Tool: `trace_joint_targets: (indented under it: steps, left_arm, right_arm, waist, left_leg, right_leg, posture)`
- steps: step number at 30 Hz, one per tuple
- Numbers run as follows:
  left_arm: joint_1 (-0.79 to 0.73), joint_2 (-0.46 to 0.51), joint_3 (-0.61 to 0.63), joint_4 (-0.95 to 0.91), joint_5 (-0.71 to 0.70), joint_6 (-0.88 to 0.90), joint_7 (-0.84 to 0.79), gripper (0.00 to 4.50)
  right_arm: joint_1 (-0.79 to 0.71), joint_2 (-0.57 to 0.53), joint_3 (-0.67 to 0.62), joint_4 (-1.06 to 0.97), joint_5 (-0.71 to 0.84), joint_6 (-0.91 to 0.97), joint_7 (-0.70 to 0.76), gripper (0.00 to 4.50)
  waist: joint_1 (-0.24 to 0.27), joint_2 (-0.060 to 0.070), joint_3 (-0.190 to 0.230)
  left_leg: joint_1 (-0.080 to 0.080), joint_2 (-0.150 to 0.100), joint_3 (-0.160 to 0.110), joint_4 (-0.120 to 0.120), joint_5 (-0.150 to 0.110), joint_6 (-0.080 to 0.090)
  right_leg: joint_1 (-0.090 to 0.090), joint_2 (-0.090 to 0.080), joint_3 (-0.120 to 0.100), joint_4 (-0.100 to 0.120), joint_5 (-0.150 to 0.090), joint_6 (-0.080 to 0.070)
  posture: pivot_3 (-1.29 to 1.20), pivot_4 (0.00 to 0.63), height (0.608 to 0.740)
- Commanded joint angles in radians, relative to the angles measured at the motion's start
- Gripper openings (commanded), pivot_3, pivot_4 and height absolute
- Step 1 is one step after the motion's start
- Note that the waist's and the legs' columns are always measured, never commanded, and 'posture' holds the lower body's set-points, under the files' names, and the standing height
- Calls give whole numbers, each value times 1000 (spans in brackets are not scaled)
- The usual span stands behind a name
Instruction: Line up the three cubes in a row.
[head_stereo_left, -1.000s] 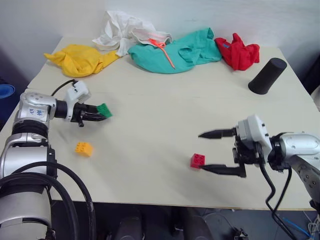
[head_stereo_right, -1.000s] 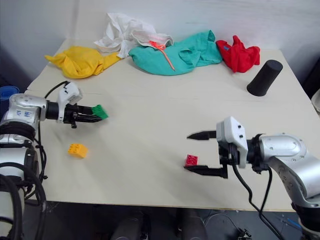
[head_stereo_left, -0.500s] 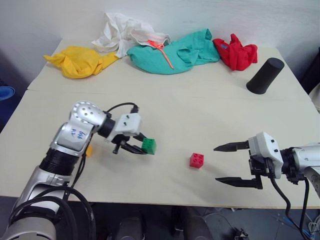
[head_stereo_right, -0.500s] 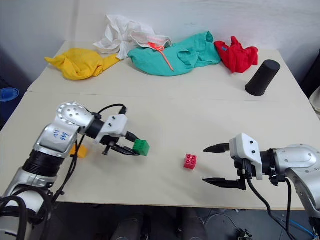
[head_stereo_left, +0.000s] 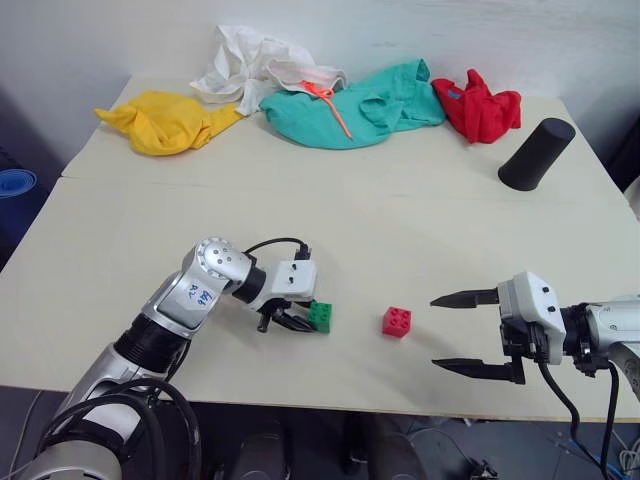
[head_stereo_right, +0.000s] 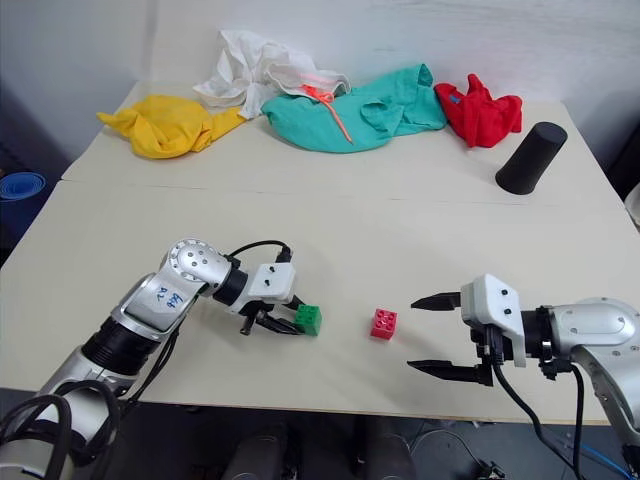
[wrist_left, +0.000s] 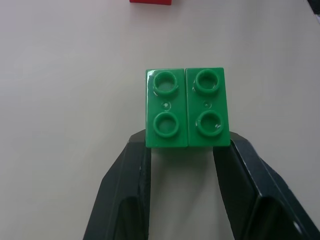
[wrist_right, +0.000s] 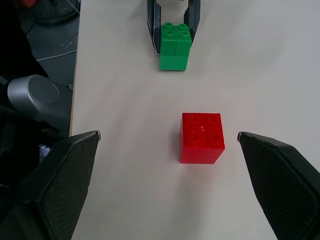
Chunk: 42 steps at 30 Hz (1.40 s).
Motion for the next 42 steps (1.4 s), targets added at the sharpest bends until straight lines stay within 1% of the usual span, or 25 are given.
trace_joint_targets:
  steps: [1, 7, 12, 16, 19, 21, 23, 25, 27, 28, 29, 30, 31, 33, 35, 37, 38, 40, 42]
  left_arm:
    - [-6, 5, -4, 13, 23, -19, 23, 1456]
    - [-15, -1, 8, 28, 19, -34, 40, 1456]
    - [-22, 3, -1, 53, 10, -46, 14, 1456]
    - [-35, -16, -4, 100, 21, -61, 32, 1456]
    - [-43, -30, 3, 104, 4, -29, 26, 1456]
    - [-45, -30, 21, 90, -16, 5, 24, 2165]
    - [-41, -19, 34, 69, -28, 25, 16, 2639]
    - [-36, -10, 40, 54, -34, 39, 11, 3172]
    - [-12, 22, 70, 5, -53, 74, 9, 3717]
    - [21, 67, 109, -42, -66, 94, 9, 3913]
    - [62, 116, 155, -92, -80, 117, 14, 4256]
    - [119, 169, 220, -147, -101, 143, 22, 4442]
    - [167, 207, 275, -194, -123, 173, 33, 4442]
    - [246, 255, 367, -270, -168, 229, 58, 4442]
    - [361, 292, 507, -354, -212, 301, 91, 4442]
    - [495, 300, 681, -438, -238, 383, 130, 4442]
    - [551, 288, 754, -473, -243, 420, 152, 4442]
    - [660, 225, 911, -557, -253, 516, 220, 4442]
    - [734, 154, 1011, -633, -265, 587, 299, 4442]
  right_arm:
    - [6, -1, -25, -28, 4, -20, -2, 4500]
    - [-11, 7, -1, -23, 3, -22, -11, 4500]
    - [-29, 15, 19, -16, -2, -24, -15, 4500]
    - [-39, 17, 31, -9, -7, -29, -15, 4500]
    - [-46, 19, 34, -5, -8, -29, -14, 4500]
    - [-49, 18, 36, -5, -9, -29, -13, 4500]
    - [-49, 19, 37, -5, -10, -31, -12, 4500]
    - [-50, 19, 39, -3, -9, -32, -12, 4500]
    - [-58, 21, 46, 2, -8, -33, -12, 4500]
    - [-70, 24, 55, 8, -9, -35, -9, 4500]
    - [-85, 26, 66, 16, -9, -37, -5, 4500]
    - [-105, 28, 79, 27, -10, -39, 2, 4500]
    - [-122, 30, 89, 37, -11, -41, 8, 4500]
    - [-148, 33, 101, 54, -6, -41, 18, 4500]
    - [-189, 40, 111, 69, 13, -25, 28, 4500]
    - [-236, 47, 123, 87, 35, -4, 43, 4500]
    - [-255, 49, 130, 96, 43, 4, 52, 4500]
    - [-307, 60, 154, 119, 50, 14, 72, 4500]
    - [-349, 72, 176, 145, 51, 22, 90, 4500]
  waist:
    - [0, 0, 0]
    - [0, 0, 0]
    - [-1, 0, 0]
    - [0, 1, 0]
    - [0, 1, 0]
    - [0, 1, 0]
    - [0, 1, 0]
    - [-1, 1, 0]
    - [-1, 1, 0]
    - [-3, 1, 0]
    - [-10, 1, 0]
    - [-22, 1, 0]
    - [-32, 1, 0]
    - [-30, 1, 0]
    - [-27, 1, 0]
    - [-27, 1, 0]
    - [-27, 1, 0]
    - [-27, 1, 0]
    - [-27, 1, -1]
  left_leg:
    - [0, 0, 0, 0, 0, 0]
    - [1, 0, 0, 0, 0, 0]
    - [1, 0, -1, 0, 0, 0]
    - [2, 0, -1, 0, 0, 0]
    - [2, 0, -1, 1, 0, 0]
    - [4, 0, -2, 0, 0, 1]
    - [7, 0, -3, 0, 0, 1]
    - [8, 0, -3, -1, 0, 1]
    - [8, 0, -3, -1, 0, 1]
    - [8, 0, -3, -1, 0, 1]
    - [8, 1, -3, -1, 0, 1]
    - [8, 3, -3, -1, -1, 0]
    - [9, 4, -2, -2, -1, -1]
    - [11, 6, -3, -3, -1, -2]
    - [11, 6, -4, -3, -1, -3]
    - [11, 5, -4, -3, -1, -2]
    - [11, 5, -4, -3, -2, -2]
    - [11, 5, -4, -3, -2, -2]
    - [11, 5, -5, -3, -2, -2]
  right_leg:
    - [1, 0, 0, 0, 0, 0]
    - [1, 0, 0, 0, 0, 0]
    - [2, 0, 0, 0, 0, 0]
    - [2, 0, 0, 0, 0, 0]
    - [4, 0, -1, 0, 0, 0]
    - [6, 0, -1, -2, 0, 0]
    - [11, 0, -2, -3, 0, 0]
    - [11, 0, -2, -4, 0, 0]
    - [11, 0, -2, -4, 0, 0]
    - [11, -1, -2, -4, 0, 0]
    - [11, -2, -2, -4, 0, 0]
    - [11, -3, -1, -3, 0, 0]
    - [11, -2, -1, -4, 0, 0]
    - [12, -1, -1, -4, -1, -2]
    - [12, -1, -1, -3, -1, -2]
    - [12, -2, 0, -4, -1, -2]
    - [12, -2, 0, -4, -1, -2]
    - [12, -2, 0, -5, -1, -2]
    - [13, -3, 0, -6, -1, -2]
  posture:
    - [0, 150, 740]
    - [0, 150, 740]
    - [0, 150, 740]
    - [0, 150, 740]
    - [0, 150, 740]
    - [0, 150, 740]
    - [0, 150, 740]
    - [0, 150, 740]
    - [0, 150, 740]
    - [0, 150, 740]
    - [0, 150, 740]
    - [0, 150, 740]
    - [0, 150, 740]
    - [0, 150, 740]
    - [0, 150, 740]
    - [0, 150, 740]
    - [0, 150, 740]
    - [0, 150, 740]
    - [0, 150, 740]
